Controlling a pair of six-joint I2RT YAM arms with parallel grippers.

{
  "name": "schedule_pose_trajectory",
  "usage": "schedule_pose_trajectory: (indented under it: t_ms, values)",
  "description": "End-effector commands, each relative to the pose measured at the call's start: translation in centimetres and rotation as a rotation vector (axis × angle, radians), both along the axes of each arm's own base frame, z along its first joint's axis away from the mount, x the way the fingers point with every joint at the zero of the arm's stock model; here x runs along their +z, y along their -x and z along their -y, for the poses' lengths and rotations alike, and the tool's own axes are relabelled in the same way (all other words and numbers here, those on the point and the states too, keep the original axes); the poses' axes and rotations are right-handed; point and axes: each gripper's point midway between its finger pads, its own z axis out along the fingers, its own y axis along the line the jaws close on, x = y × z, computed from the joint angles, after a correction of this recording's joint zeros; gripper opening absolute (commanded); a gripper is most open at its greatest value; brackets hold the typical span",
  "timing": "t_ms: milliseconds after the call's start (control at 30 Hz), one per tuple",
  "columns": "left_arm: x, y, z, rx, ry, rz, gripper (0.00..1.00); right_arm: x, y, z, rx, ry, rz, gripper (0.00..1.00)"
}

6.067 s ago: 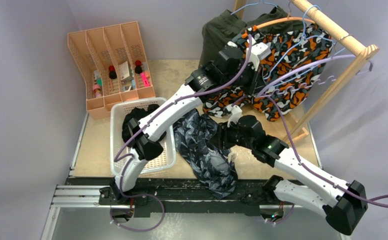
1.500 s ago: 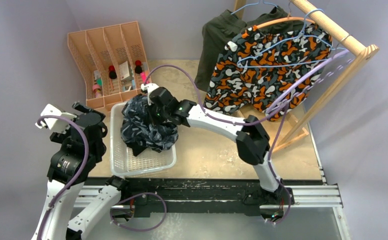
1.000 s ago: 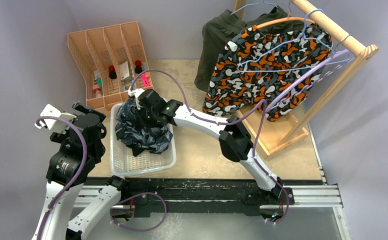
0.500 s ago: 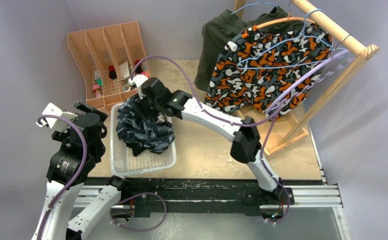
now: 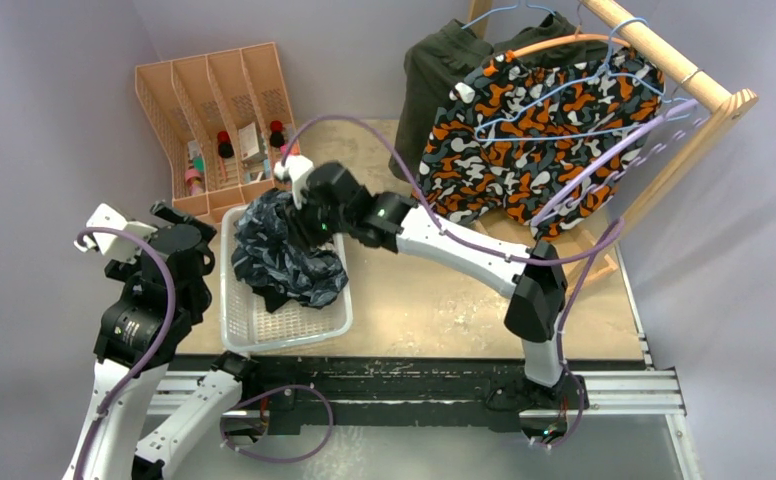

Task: Remove the shorts from the hanger
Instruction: Place the shorts in the basket.

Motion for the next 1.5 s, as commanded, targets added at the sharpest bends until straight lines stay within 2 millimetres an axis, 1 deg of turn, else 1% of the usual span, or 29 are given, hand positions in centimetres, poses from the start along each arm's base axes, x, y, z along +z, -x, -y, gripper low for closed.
schedule_pose_trajectory:
  t_ms: [0, 33, 67, 133, 167, 200, 267, 300, 400, 467, 567, 600, 633, 700, 767, 800, 867, 900, 933, 1000, 1033, 1100, 1167, 1200, 1233, 1267, 1367, 1433, 1467]
  values:
    - [1.1, -0.5, 0.0, 0.0, -0.005, 0.033, 0.81, -2.4, 6.8, -0.9, 0.149, -0.037, -0.112, 0.36]
    - [1.1, -0.5, 0.0, 0.001, -0.004, 0.035, 0.81, -3.5, 7.3, -0.6, 0.146, -0.022, -0.126, 0.36]
    - [1.0, -0.5, 0.0, 0.0, -0.005, 0.032, 0.81, -4.8, 7.3, -0.2, 0.124, 0.0, -0.141, 0.36]
    - [0.9, -0.6, 0.1, 0.0, 0.0, 0.032, 0.81, -7.1, 6.6, 0.8, 0.054, 0.063, -0.15, 0.36]
    - [0.8, -0.6, 0.2, -0.004, 0.005, 0.033, 0.81, -8.1, 6.1, 1.3, 0.004, 0.09, -0.162, 0.36]
    - [0.8, -0.7, 0.3, -0.008, 0.008, 0.034, 0.81, -9.0, 5.0, 1.8, -0.057, 0.125, -0.148, 0.36]
    - [0.8, -0.7, 0.4, -0.017, 0.011, 0.033, 0.81, -10.3, 3.0, 2.6, -0.159, 0.198, -0.11, 0.34]
    - [0.8, -0.7, 0.4, -0.017, 0.011, 0.033, 0.8, -10.9, 2.3, 2.6, -0.191, 0.219, -0.096, 0.34]
    - [1.0, -0.4, 0.2, -0.011, 0.008, 0.035, 0.8, -11.7, 0.2, 1.7, -0.23, 0.224, -0.06, 0.34]
    - [1.1, -0.2, 0.2, -0.012, 0.009, 0.037, 0.8, -12.1, -1.6, 1.0, -0.262, 0.216, -0.051, 0.34]
    - [1.1, 0.0, 0.1, -0.012, 0.008, 0.036, 0.8, -11.3, -3.2, -0.7, -0.271, 0.153, -0.027, 0.35]
    - [1.1, 0.1, 0.0, -0.011, 0.008, 0.035, 0.8, -11.4, -3.5, -1.3, -0.258, 0.131, -0.023, 0.35]
    - [1.1, 0.1, 0.0, -0.012, 0.009, 0.035, 0.8, -12.0, -3.6, -1.9, -0.236, 0.122, -0.029, 0.36]
    - [1.0, 0.1, 0.1, -0.019, 0.012, 0.032, 0.8, -14.0, -3.6, -2.4, -0.215, 0.147, -0.053, 0.36]
    - [0.9, 0.0, 0.4, -0.031, 0.016, 0.028, 0.8, -16.0, -3.5, -2.5, -0.21, 0.204, -0.086, 0.35]
    - [0.8, -0.1, 0.5, -0.038, 0.017, 0.024, 0.8, -16.5, -3.4, -2.4, -0.21, 0.22, -0.096, 0.35]
    - [0.6, -0.4, 0.8, -0.057, 0.02, 0.017, 0.8, -17.0, -3.0, -1.9, -0.201, 0.231, -0.096, 0.35]
    - [0.5, -0.5, 1.0, -0.065, 0.019, 0.011, 0.8, -16.3, -2.7, -1.8, -0.181, 0.221, -0.096, 0.36]
    - [0.4, -0.7, 1.1, -0.07, 0.02, 0.007, 0.8, -15.0, -2.5, -1.5, -0.172, 0.213, -0.084, 0.37]
    - [0.2, -1.1, 1.5, -0.083, 0.022, -0.001, 0.8, -10.7, -3.0, -0.7, -0.192, 0.16, -0.007, 0.41]
    - [0.3, -1.3, 1.6, -0.089, 0.024, -0.001, 0.8, -7.3, -2.8, -0.4, -0.182, 0.104, 0.027, 0.44]
    - [0.5, -1.8, 2.0, -0.105, 0.027, 0.005, 0.8, -2.5, -1.9, 0.2, -0.138, 0.015, 0.076, 0.49]
    - [0.8, -2.4, 2.5, -0.126, 0.029, 0.011, 0.8, 0.9, -0.9, 1.0, -0.108, -0.049, 0.105, 0.52]
    - [1.0, -2.7, 2.8, -0.141, 0.029, 0.013, 0.8, 2.3, -0.5, 1.4, -0.101, -0.073, 0.114, 0.53]
    - [1.1, -3.2, 3.2, -0.159, 0.026, 0.011, 0.8, 3.5, -0.4, 2.1, -0.116, -0.089, 0.129, 0.53]
    - [1.3, -3.7, 3.7, -0.186, 0.025, 0.01, 0.8, 4.2, -0.5, 3.0, -0.142, -0.09, 0.144, 0.53]
    - [1.8, -5.5, 5.5, -0.274, 0.016, -0.008, 0.8, 5.2, -0.3, 6.0, -0.242, -0.087, 0.144, 0.54]
    - [1.9, -7.3, 7.0, -0.337, 0.006, -0.035, 0.8, 5.7, 0.9, 7.7, -0.25, -0.136, 0.135, 0.56]
    - [2.1, -8.1, 7.7, -0.362, 0.002, -0.044, 0.8, 5.9, 2.0, 8.2, -0.215, -0.164, 0.126, 0.59]
